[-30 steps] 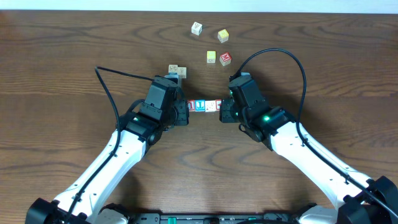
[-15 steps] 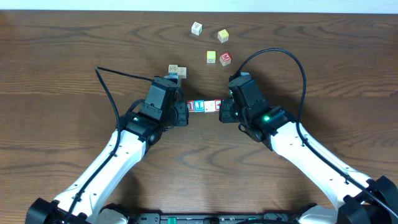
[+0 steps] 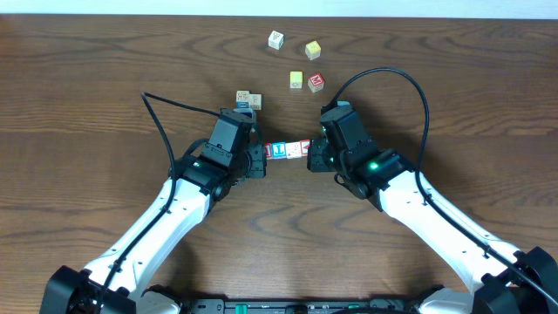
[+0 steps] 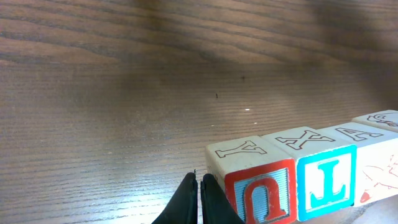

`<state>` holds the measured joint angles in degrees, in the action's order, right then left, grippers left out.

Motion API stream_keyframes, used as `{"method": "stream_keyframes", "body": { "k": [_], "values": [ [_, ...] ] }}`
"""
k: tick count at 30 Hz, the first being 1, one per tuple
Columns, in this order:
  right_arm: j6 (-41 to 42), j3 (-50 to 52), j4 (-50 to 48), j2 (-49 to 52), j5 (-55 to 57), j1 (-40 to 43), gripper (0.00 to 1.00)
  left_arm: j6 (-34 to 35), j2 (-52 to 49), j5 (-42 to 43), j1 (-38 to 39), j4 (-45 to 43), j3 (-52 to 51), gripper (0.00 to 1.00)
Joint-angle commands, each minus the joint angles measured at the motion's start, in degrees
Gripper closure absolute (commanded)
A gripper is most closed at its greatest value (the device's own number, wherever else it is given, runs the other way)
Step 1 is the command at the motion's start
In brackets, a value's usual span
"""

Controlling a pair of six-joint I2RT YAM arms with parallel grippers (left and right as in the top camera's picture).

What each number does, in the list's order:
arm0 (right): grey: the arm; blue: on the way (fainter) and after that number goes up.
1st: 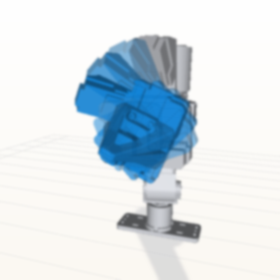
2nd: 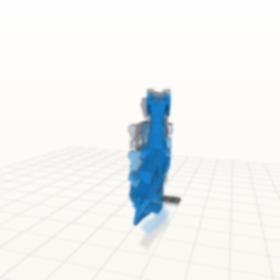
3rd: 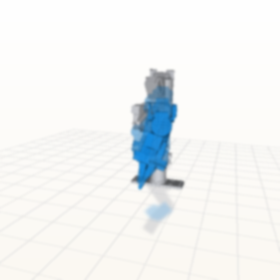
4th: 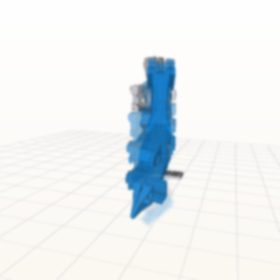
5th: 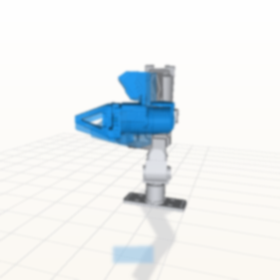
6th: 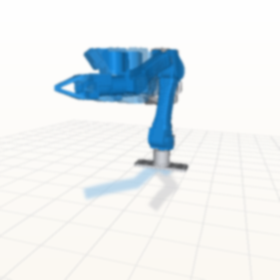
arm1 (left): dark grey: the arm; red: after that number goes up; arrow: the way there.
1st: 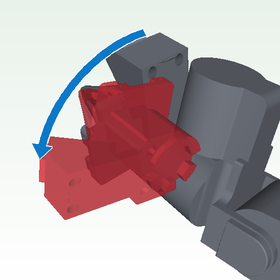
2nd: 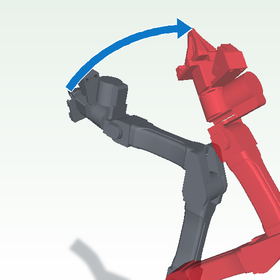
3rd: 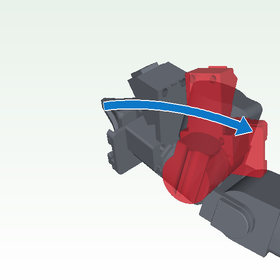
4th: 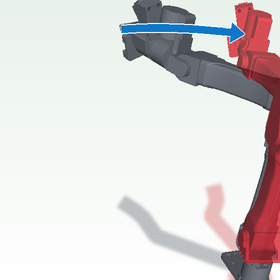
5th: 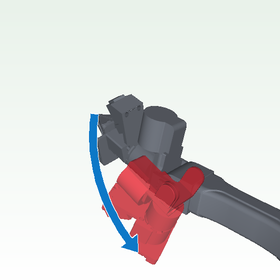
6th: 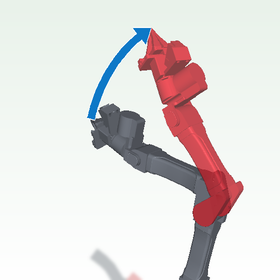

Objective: Lift 4 blocks

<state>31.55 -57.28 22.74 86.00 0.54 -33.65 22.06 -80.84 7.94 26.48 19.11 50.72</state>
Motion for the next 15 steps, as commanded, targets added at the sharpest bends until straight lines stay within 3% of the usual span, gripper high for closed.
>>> {"method": "stream_keyframes", "body": {
  "k": [1,15],
  "values": [
    [-0.35,-3.06,-2.47,1.46,-16.04,-4.72,0.99,-0.79,-0.13,13.22,4.63,-2.60,3.89,0.93],
    [-0.37,-3.06,-3.04,2.32,-15.72,-4.72,0.99,-0.76,-0.79,13.22,4.63,-2.89,3.89,0.93]
  ]
}}
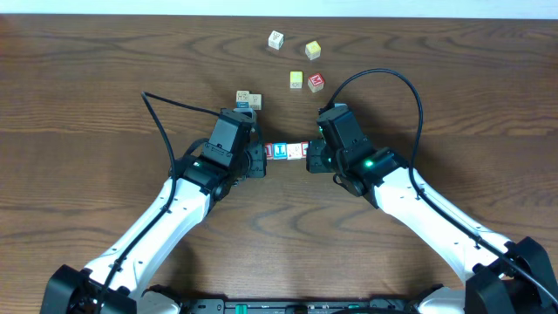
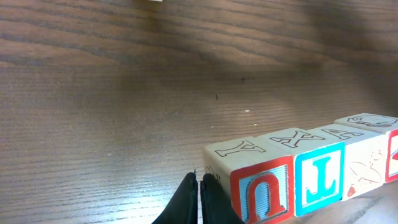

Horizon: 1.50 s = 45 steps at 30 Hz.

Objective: Lift 4 blocks

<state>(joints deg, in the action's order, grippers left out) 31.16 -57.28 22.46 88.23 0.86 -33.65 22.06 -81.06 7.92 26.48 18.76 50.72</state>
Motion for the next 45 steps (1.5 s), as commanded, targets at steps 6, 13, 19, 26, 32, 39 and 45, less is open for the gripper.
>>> {"method": "stream_keyframes", "body": {
  "k": [6,13,19,26,32,39,45],
  "values": [
    [0.04,-3.06,-3.41,0.83,-15.72,-4.76,0.99,-0.76,-0.63,12.33,5.51,-2.82,3.89,0.93],
    [0.04,-3.06,-3.54,1.66,-15.72,-5.33,0.99,-0.79,-0.81,11.91,6.01,-2.97,3.89,0.93],
    [0.07,-3.06,-4.04,1.66,-15.74,-5.79,0.99,-0.76,-2.08,11.91,6.01,-2.97,3.89,0.93],
    [0.07,-3.06,-4.07,1.66,-15.74,-5.79,0.99,-0.76,-2.54,11.93,6.01,-3.41,3.89,0.93],
    [0.04,-3.06,-4.07,1.66,-15.72,-5.77,0.99,-0.70,-2.54,11.93,6.01,-4.11,3.89,0.93],
    [-0.04,-3.06,-4.07,1.68,-15.67,-5.77,0.99,-0.33,-2.56,11.96,6.01,-4.28,3.89,0.93],
    [-0.20,-3.06,-4.07,1.68,-14.62,-5.77,0.99,-0.31,-2.56,11.96,6.01,-4.28,3.89,0.93]
  ]
}}
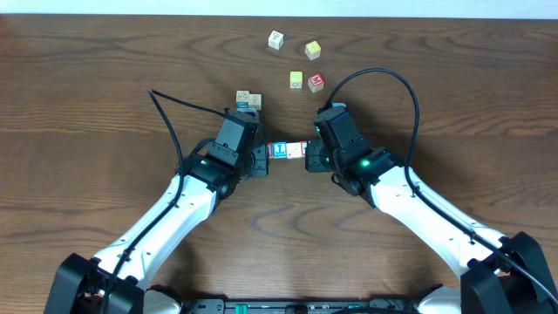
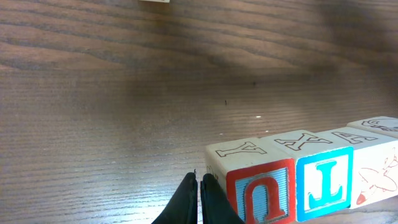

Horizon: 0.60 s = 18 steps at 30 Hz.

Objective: Lift 4 blocks

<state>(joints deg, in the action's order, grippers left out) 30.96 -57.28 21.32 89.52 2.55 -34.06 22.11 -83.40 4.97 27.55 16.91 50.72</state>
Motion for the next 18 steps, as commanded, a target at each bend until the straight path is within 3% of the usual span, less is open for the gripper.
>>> {"method": "stream_keyframes", "body": {
  "k": [1,18],
  "values": [
    [-0.07,-3.06,-2.93,0.39,-16.24,-5.35,0.99,-0.37,-0.22,14.88,4.94,-2.43,3.89,0.93],
    [-0.83,-3.06,-2.69,2.64,-15.04,-5.38,0.99,0.70,-1.70,14.84,4.87,-2.86,3.89,0.93]
  ]
}}
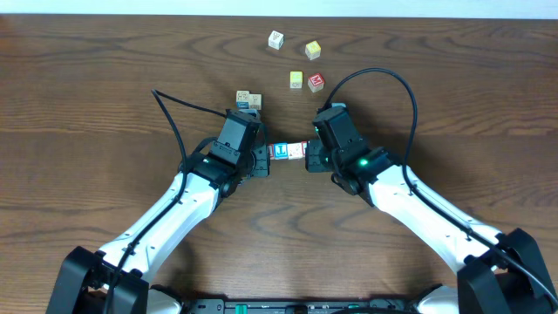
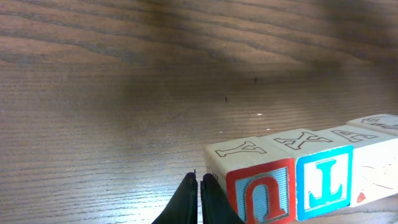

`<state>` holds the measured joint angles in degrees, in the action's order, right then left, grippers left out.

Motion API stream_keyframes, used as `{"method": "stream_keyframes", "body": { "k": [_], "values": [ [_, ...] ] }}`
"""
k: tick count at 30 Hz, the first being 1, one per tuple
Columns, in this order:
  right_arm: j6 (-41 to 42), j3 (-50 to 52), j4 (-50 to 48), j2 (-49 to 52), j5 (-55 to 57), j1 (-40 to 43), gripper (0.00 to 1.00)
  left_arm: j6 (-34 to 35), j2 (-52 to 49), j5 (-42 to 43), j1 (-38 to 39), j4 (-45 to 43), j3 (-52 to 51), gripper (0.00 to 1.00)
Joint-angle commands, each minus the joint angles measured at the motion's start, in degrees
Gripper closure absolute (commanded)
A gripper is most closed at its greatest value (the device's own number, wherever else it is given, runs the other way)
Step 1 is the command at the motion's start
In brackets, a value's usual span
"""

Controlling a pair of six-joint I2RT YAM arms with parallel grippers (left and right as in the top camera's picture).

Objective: Lift 4 blocks

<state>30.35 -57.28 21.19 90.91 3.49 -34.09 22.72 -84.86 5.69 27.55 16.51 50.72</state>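
A short row of lettered blocks (image 1: 287,151) is clamped end to end between my two grippers at mid-table. In the left wrist view a red U block (image 2: 258,193) comes first, then a blue L block (image 2: 323,180) and a pale block with red drawing (image 2: 376,168); the row runs off the right edge. My left gripper (image 2: 199,180) is shut, its fingers (image 2: 211,199) flat against the U block's end. The row seems to hang just above the wood. My right gripper (image 1: 311,157) presses the other end; its jaws are hidden.
Several loose blocks lie at the back: a white one (image 1: 275,39), a pale yellow one (image 1: 312,50), a yellow one (image 1: 296,80) beside a red one (image 1: 316,82), and a pair (image 1: 246,99) just behind my left arm. The wooden table (image 1: 87,105) stretches wide on both sides.
Almost nothing. The row stays pinched between both grippers in the same spot. A pale block's edge at the top of the left wrist view has slipped out of frame.
At every earlier moment the row sat squeezed between my shut left gripper and the right gripper at mid-table. Its angle in the left wrist view changed a little at 2.1 s ago, showing four blocks, then went back. Both arms have shifted slightly farther back.
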Motion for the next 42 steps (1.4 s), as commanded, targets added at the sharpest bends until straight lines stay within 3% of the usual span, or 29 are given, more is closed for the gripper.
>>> {"method": "stream_keyframes", "body": {
  "k": [1,42],
  "values": [
    [-0.20,-3.06,-2.56,1.46,-15.98,-5.35,0.99,0.09,-0.24,14.14,4.87,-2.45,3.89,0.93],
    [-0.22,-3.06,-3.02,2.99,-15.76,-5.35,0.99,0.26,-1.25,12.61,4.90,-2.27,2.99,0.93]
  ]
}}
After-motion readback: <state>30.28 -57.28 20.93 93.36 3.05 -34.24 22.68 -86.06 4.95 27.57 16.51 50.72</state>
